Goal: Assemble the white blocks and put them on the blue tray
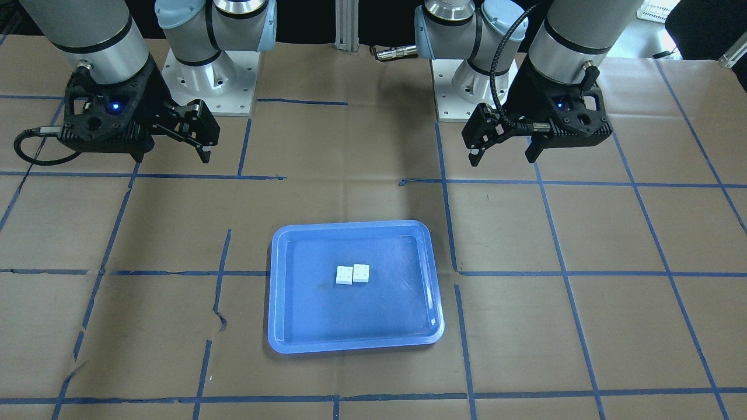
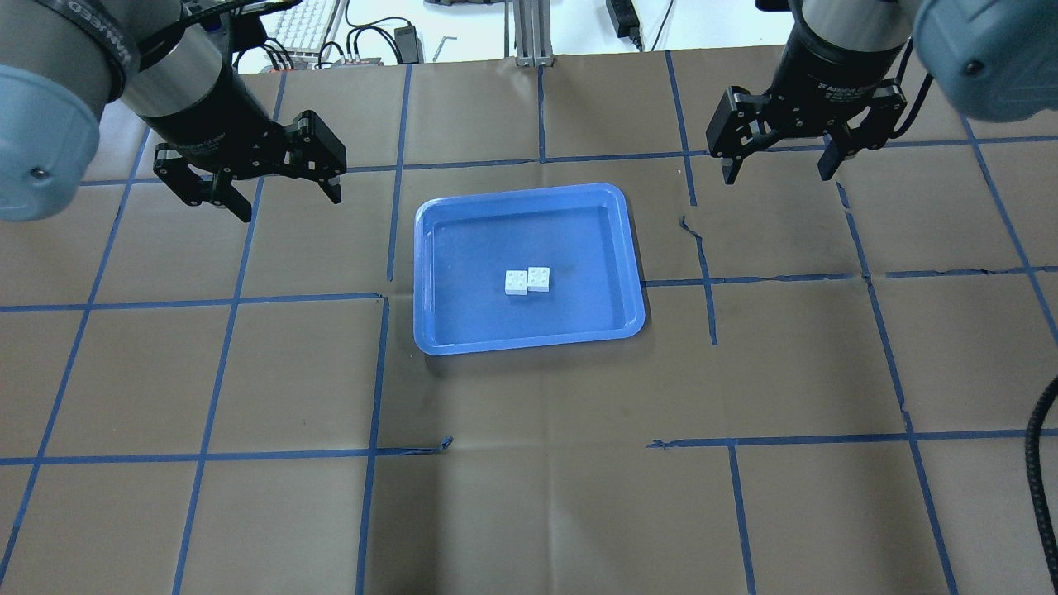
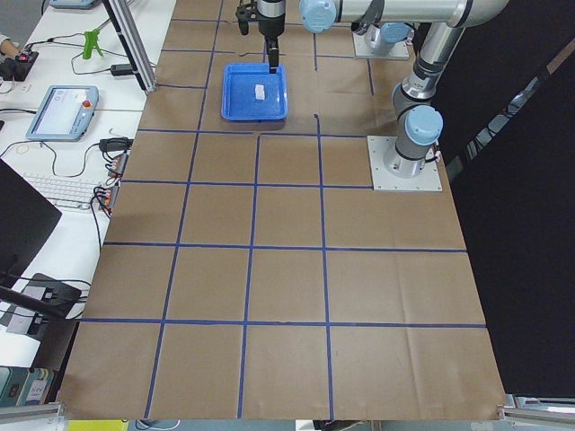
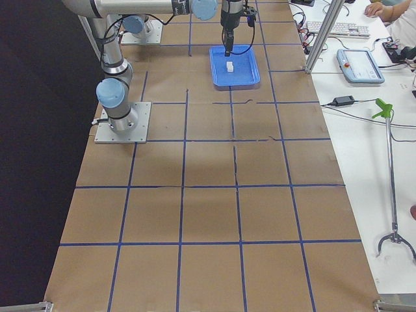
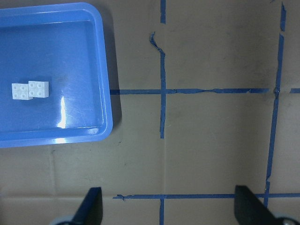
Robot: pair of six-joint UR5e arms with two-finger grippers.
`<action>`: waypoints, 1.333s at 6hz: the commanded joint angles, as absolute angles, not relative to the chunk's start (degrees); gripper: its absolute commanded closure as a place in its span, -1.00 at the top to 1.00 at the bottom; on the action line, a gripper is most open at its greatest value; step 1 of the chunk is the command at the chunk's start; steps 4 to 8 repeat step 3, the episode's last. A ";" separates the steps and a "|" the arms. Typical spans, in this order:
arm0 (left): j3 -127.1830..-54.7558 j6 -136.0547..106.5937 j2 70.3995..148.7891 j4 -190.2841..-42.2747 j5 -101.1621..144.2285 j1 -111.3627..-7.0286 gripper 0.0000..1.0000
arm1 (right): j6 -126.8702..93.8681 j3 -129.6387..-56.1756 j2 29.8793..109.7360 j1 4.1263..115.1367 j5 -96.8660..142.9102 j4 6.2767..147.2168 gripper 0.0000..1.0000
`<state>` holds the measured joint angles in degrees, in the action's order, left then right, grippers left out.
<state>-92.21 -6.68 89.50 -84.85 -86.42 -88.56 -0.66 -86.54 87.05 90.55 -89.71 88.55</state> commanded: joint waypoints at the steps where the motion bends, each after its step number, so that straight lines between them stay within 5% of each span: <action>1: -92.55 -6.42 89.82 -82.35 -86.66 -88.51 1.00 | -0.88 -86.57 87.10 90.53 -89.82 88.68 1.00; 8: -92.64 -6.15 89.82 -82.35 -86.66 -88.50 1.00 | -0.88 -86.75 87.10 90.53 -89.82 88.68 1.00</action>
